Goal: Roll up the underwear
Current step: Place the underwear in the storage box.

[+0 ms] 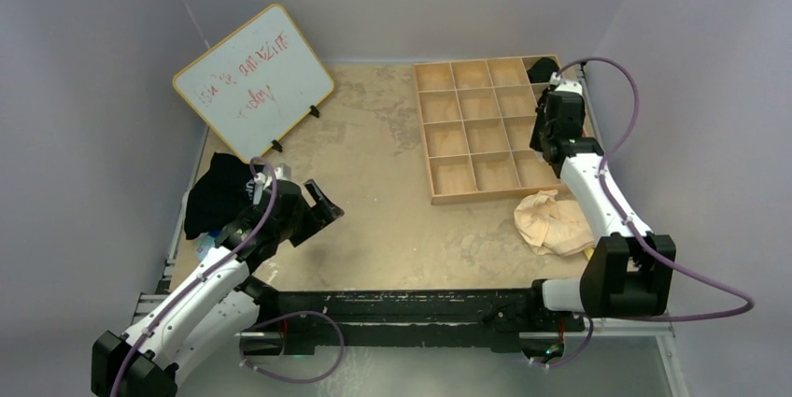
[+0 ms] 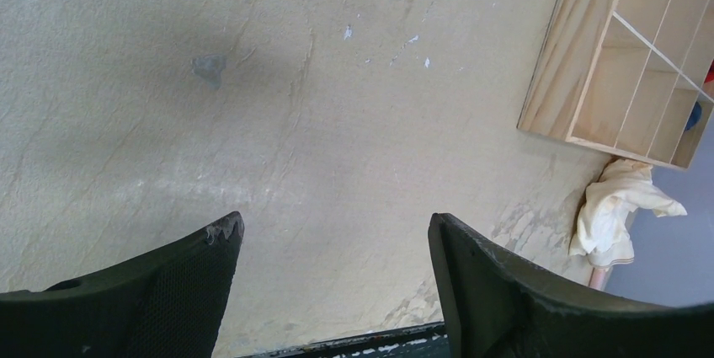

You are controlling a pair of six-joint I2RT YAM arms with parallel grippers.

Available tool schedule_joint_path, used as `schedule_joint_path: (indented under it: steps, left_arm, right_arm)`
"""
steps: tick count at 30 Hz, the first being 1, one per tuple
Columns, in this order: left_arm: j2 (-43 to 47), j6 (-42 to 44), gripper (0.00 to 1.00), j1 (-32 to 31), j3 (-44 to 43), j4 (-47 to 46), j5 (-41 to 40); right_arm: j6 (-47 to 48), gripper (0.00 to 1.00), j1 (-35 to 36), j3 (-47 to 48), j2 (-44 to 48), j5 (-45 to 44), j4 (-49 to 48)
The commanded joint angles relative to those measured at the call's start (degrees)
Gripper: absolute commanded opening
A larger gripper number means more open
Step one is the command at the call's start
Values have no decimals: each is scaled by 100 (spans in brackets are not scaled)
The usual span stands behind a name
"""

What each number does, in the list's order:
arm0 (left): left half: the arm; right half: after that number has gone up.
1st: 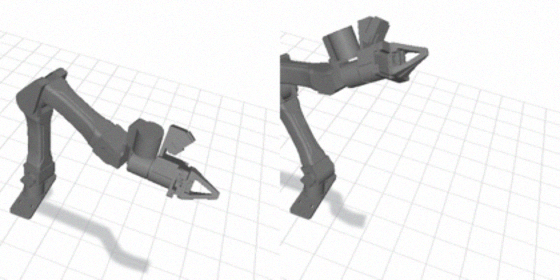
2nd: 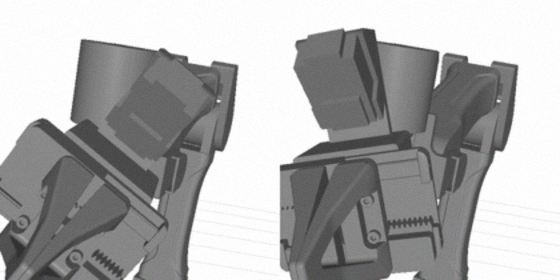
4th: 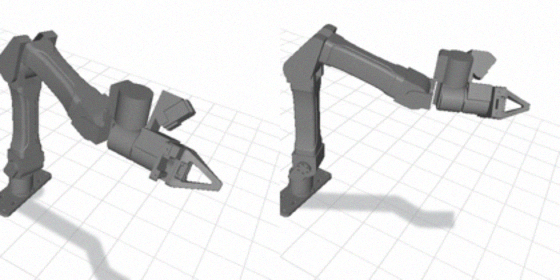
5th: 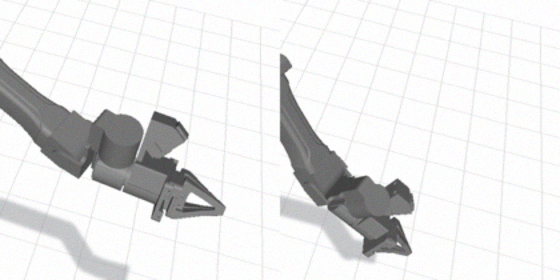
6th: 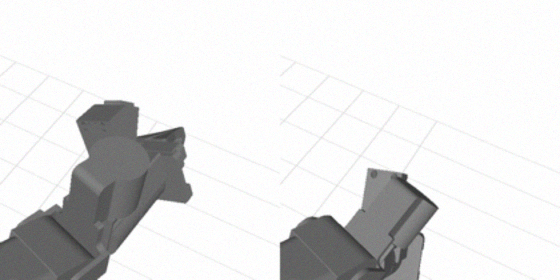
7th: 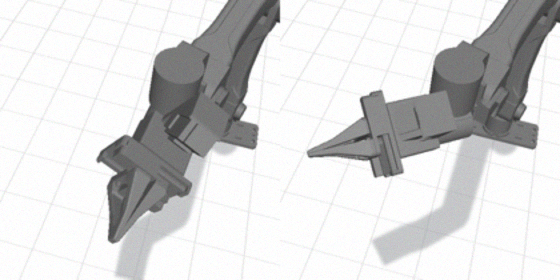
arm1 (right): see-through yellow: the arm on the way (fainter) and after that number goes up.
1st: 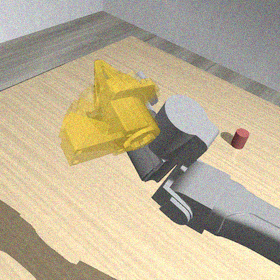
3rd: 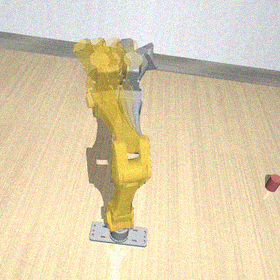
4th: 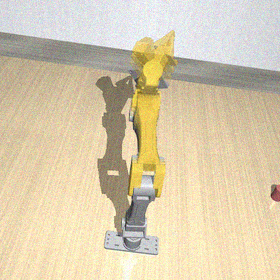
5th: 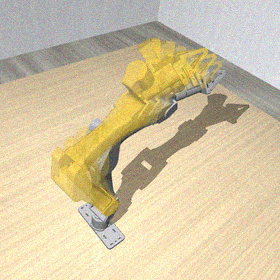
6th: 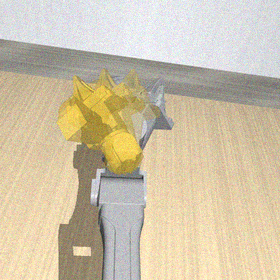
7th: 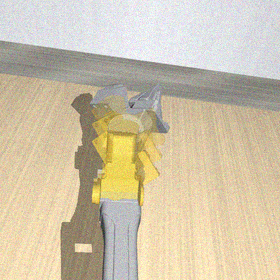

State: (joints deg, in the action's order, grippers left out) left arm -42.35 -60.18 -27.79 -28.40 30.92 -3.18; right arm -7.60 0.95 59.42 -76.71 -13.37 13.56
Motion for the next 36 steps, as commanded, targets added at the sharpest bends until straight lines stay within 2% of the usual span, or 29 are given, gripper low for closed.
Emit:
schedule_joint_path:
  steps: [1,6,14,21,27,28,30,31,36]
  left_arm:
    - [68,199,79,19,-42,-170,120]
    - [45,224,79,19,7,-197,149]
    - [-54,239,79,19,27,-337,215]
    - [-143,222,79,20,29,-385,239]
    - [-137,187,79,19,137,-478,283]
    - [-153,191,79,19,137,-483,283]
    - [-175,200,79,19,125,-492,283]
    - [-185,193,79,19,127,-498,283]
    - [-174,191,79,19,132,-502,292]
  right_arm:
    - [-623,0,-3,-190,-72,-854,320]
    - [-1374,0,-30,-439,-454,-1493,321]
    - [-2226,0,-42,-52,-1652,-2345,331]
    - [-2305,0,-34,162,-2316,-1994,-30]
    - [-2270,0,-42,264,-2406,-1888,29]
    - [-2256,3,-41,245,-2396,-1854,34]
    - [-2220,18,-37,232,-2384,-1775,35]
    - [-2208,22,-42,238,-2403,-1731,60]
    - [-2159,35,-40,404,-2556,-1429,250]
